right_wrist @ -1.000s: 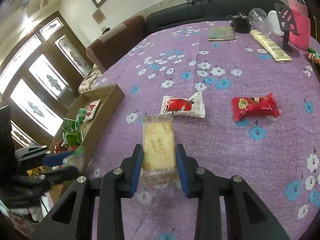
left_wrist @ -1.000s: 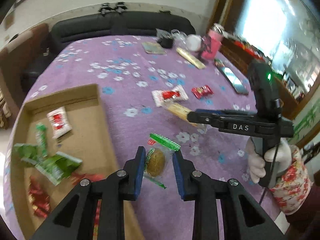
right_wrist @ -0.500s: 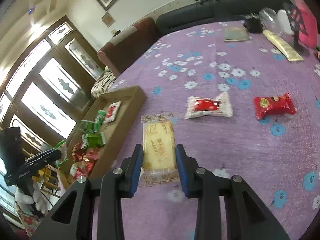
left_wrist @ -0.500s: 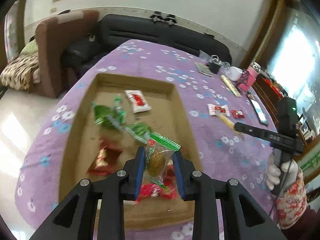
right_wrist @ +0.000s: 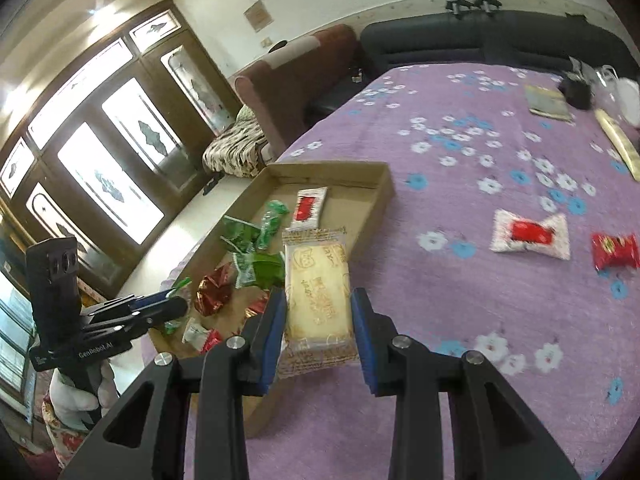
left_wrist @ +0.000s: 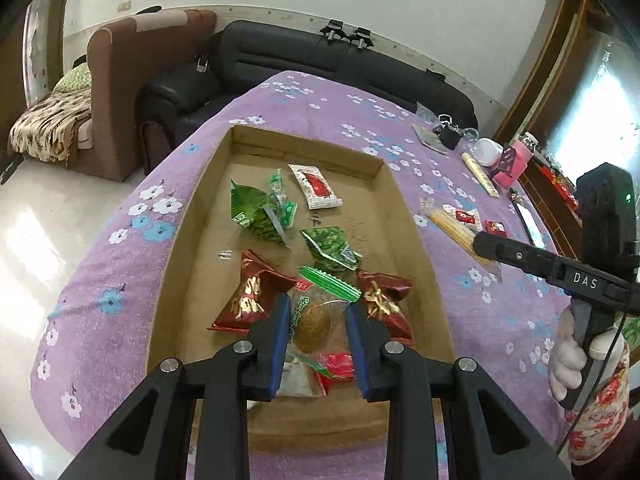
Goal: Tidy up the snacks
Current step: 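Carry the cake bar and cookie packet over the cardboard box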
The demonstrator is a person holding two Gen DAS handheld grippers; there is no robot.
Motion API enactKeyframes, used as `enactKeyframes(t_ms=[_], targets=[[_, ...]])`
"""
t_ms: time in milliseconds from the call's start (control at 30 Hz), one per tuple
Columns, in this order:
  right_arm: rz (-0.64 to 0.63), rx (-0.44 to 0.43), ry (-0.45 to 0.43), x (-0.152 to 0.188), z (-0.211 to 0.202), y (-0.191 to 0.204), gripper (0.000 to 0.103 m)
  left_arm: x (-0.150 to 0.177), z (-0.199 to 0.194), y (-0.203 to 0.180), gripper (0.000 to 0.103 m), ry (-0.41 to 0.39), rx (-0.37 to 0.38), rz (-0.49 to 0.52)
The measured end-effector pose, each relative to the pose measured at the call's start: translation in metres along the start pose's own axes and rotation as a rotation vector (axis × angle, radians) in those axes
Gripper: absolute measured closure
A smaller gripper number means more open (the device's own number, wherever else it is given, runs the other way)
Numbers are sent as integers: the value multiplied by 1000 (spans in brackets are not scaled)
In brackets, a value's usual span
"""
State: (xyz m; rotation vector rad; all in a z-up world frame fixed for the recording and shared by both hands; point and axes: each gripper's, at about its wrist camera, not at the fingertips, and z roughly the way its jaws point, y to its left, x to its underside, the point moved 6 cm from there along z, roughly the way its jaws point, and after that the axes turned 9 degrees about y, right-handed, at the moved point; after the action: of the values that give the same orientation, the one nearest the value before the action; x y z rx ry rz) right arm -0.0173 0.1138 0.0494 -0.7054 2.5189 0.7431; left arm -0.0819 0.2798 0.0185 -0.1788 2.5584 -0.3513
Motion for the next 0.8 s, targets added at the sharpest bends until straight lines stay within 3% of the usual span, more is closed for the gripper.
enactKeyframes(t_ms=[367,733,800], targets=[[-75,81,62,-31,56,31,70,-12,21,7,74,24,-3,10],[-50,142,99,-37,90,14,70,-14,38,10,73,50,6,-9],[-46,144,95,-37,91,12,70,-14,38,10,68,50,13,-16]])
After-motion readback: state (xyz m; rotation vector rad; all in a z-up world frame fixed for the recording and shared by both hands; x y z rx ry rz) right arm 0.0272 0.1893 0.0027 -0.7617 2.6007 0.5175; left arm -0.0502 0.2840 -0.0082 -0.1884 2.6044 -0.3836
